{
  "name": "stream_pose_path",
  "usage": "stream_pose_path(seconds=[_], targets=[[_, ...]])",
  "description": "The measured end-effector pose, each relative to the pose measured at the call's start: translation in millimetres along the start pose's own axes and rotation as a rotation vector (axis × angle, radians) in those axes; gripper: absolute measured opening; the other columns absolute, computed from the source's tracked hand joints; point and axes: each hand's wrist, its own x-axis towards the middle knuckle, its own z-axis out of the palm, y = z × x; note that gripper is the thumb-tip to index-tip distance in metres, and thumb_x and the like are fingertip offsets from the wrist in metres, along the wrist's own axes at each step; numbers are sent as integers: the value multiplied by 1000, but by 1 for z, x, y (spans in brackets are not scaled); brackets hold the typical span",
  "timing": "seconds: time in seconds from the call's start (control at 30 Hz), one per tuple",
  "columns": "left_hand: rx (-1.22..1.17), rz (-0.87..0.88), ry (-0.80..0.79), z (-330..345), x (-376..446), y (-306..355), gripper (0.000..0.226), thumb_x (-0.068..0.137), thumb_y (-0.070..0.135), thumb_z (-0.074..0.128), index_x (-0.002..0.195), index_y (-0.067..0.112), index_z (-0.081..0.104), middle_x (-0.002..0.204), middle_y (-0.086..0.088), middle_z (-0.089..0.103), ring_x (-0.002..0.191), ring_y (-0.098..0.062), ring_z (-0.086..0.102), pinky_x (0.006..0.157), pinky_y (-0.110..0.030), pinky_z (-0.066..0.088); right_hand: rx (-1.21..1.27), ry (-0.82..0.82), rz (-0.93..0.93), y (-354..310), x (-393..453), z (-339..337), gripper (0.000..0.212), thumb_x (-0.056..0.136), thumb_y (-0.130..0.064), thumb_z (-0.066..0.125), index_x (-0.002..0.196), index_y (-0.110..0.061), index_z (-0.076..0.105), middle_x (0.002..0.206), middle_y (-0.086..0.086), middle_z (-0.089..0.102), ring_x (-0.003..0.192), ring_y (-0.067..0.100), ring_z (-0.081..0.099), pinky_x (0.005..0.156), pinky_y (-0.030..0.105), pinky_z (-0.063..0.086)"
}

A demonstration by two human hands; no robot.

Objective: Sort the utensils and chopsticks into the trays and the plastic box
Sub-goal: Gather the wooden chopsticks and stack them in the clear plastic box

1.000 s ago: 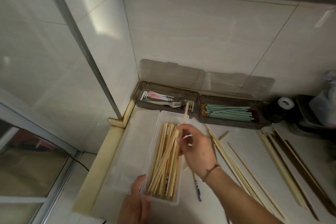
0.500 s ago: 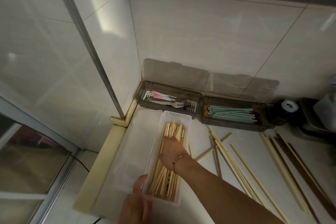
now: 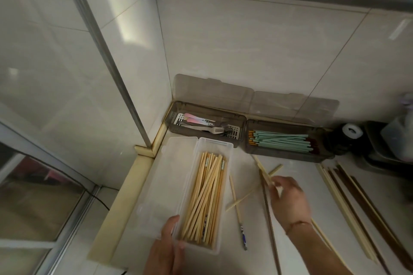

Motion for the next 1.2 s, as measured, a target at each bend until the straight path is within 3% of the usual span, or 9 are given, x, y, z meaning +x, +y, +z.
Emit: stream_pose_path(seconds=[0.1, 0.2, 0.5, 0.63, 0.77, 0.83, 0.97, 1.07, 1.2], targets=[[79, 66, -31, -3, -7, 0, 67, 92, 39, 39, 148, 27, 6, 129, -11, 54, 113, -25, 58, 85, -19, 45, -180, -164, 172, 34, -3, -3, 17, 91, -19, 57, 106, -15, 65, 103, 5, 54, 75, 25, 62, 71, 36, 55], [139, 188, -4, -3, -10, 2, 89, 67, 66, 29, 143, 21, 23, 124, 3, 41, 123, -29, 51, 91, -22, 34, -239, -197, 199, 45, -10, 1, 16, 93, -23, 54, 103, -17, 65, 94, 2, 49, 66, 21, 57, 62, 32, 52], [163, 358, 135, 1, -20, 2, 57, 73, 67, 26, 126, 46, 27, 102, 5, 52, 90, -26, 64, 70, -28, 40, -252, -221, 276, 44, -12, 0, 14, 95, -27, 49, 98, -20, 61, 91, 0, 51, 73, 21, 56, 66, 32, 51], [167, 416, 129, 0, -19, -1, 52, 74, 67, 24, 123, 50, 26, 103, -2, 61, 81, -11, 58, 68, -25, 40, -123, -178, 287, 36, -11, -13, 11, 95, -21, 47, 89, -20, 57, 90, 3, 58, 72, 21, 56, 68, 38, 53], [164, 415, 143, 1, -20, -4, 56, 77, 66, 23, 129, 46, 25, 113, -16, 64, 94, -21, 62, 72, -23, 38, 39, -87, 143, 1, -16, -26, 16, 93, -13, 52, 104, -24, 47, 74, -3, 61, 62, 15, 58, 56, 35, 53], [156, 412, 129, 2, -21, -3, 63, 76, 66, 22, 134, 40, 26, 109, -18, 65, 92, -24, 63, 70, -23, 39, 130, -65, -8, -29, -23, -29, 26, 92, -10, 54, 107, -31, 50, 77, -10, 60, 64, 5, 59, 55, 22, 52], [142, 409, 128, 0, -24, 2, 69, 73, 72, 18, 134, 39, 26, 84, 16, 58, 71, 4, 56, 61, -10, 39, 196, -181, -280, -92, -38, -12, 20, 90, -18, 55, 96, -34, 65, 90, -21, 62, 77, -6, 61, 72, 10, 52], [112, 431, 145, -1, -27, 8, 75, 68, 88, 14, 128, 45, 24, 99, 33, 45, 79, 15, 49, 64, -7, 35, 34, -247, -398, -121, -45, 12, 24, 85, -25, 47, 86, -29, 70, 82, -15, 69, 84, 5, 60, 87, 24, 46], [68, 420, 135, -2, -28, 9, 78, 69, 90, 12, 128, 42, 30, 104, 5, 61, 88, -6, 58, 66, -13, 36, -281, -357, -379, -140, -43, 42, 35, 77, -33, 30, 76, -24, 64, 72, -7, 63, 86, 18, 53, 99, 44, 33]])
